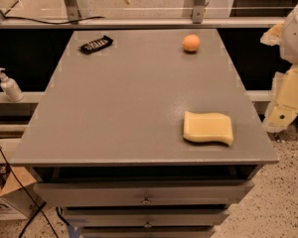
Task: Pick sponge
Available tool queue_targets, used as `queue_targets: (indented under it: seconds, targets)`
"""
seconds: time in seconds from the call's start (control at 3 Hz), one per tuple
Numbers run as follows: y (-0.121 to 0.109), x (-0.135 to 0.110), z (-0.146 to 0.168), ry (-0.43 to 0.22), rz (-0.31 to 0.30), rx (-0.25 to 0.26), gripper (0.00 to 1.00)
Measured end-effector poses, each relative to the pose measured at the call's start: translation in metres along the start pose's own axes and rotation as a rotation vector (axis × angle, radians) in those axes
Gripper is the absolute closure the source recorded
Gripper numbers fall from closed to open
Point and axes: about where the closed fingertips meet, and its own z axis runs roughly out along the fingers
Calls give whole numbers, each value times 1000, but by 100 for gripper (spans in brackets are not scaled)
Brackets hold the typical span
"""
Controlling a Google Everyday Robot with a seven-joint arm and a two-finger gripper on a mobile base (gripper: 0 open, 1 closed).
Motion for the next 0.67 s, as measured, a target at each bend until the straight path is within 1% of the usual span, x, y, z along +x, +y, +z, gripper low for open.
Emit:
queue_targets:
  seconds: [0.33, 0.67]
  targets:
    - [0, 0, 0, -1, 0, 2, 0]
    - [0, -6, 15, -76, 1, -9, 0]
